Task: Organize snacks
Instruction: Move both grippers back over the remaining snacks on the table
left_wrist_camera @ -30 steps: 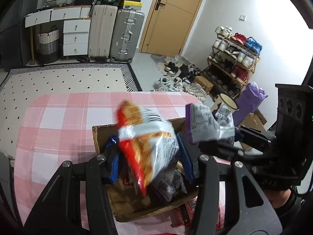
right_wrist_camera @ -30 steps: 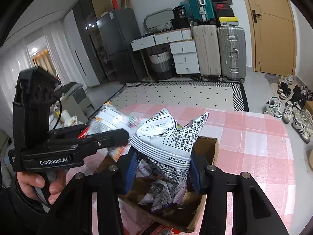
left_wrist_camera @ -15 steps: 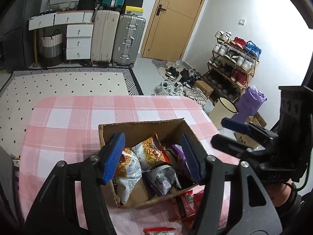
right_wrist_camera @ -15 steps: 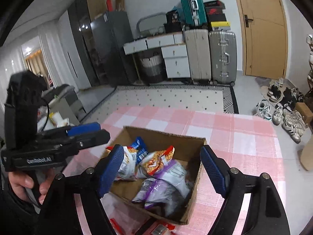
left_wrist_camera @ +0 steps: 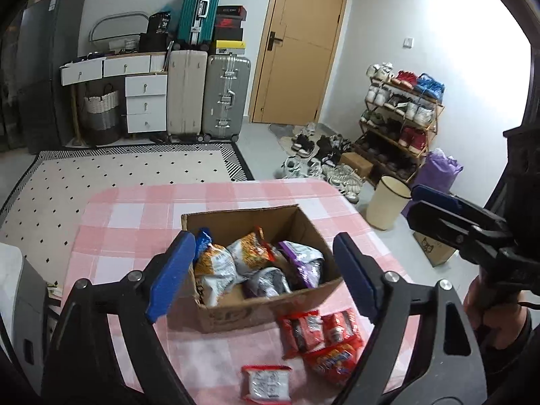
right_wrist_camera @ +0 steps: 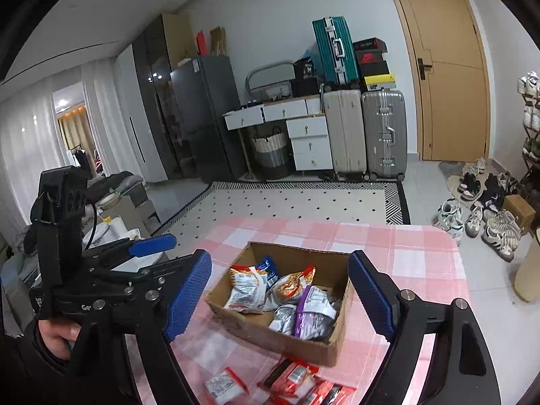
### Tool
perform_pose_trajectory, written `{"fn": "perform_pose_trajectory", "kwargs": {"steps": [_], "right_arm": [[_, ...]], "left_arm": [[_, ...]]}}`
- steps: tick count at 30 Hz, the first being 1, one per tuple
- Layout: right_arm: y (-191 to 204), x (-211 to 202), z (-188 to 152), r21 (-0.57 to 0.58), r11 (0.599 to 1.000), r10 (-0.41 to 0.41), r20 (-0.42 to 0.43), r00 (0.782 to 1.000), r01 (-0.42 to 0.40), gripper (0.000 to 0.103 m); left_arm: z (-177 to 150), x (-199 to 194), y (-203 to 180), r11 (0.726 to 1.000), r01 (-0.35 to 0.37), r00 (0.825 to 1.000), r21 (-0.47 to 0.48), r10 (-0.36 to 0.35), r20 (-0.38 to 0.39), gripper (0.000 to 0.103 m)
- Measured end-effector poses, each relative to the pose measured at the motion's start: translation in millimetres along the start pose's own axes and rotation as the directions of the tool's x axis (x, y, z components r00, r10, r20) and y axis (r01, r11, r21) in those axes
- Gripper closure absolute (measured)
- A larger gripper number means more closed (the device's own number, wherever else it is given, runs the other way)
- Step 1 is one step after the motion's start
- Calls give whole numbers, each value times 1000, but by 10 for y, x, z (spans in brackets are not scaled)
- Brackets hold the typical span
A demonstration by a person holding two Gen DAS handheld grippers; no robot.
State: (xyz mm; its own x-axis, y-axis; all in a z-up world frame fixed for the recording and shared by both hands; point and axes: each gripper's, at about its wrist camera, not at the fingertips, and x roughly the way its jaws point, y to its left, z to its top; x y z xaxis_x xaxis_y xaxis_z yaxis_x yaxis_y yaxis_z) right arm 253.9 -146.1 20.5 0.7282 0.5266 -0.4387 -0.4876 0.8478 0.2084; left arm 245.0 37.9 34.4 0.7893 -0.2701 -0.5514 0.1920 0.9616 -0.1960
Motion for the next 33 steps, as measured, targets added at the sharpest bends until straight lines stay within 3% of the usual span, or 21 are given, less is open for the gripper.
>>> {"fn": "perform_pose_trajectory", "kwargs": {"steps": [7,16,24,27,33], "right_arm": [[105,-450,-175,14,1000,10,42,999,-10,8],[270,-785,-629,6,1000,16,35,999,-16,2],[226,-806,-1078,36,999,-8,-52,999,9,2],[189,-775,-1267,59,998,-9,-88,996,14,2],[109,-578,-1575,108,994,6,-161,987,11,2]], "left_arm": [[-177,-411,-96,1000,-15,999,-9,15,30,20],[-617,-862,-93,999,-2,999,-39,4,50,14],[-1012,-884,9,996,16,1000,-92,-15,8,12],[-1130,-888,6,996,17,1000,-91,-16,5,3],[-1190,-852,-18,995,44,999,-91,-43,21,1]]}}
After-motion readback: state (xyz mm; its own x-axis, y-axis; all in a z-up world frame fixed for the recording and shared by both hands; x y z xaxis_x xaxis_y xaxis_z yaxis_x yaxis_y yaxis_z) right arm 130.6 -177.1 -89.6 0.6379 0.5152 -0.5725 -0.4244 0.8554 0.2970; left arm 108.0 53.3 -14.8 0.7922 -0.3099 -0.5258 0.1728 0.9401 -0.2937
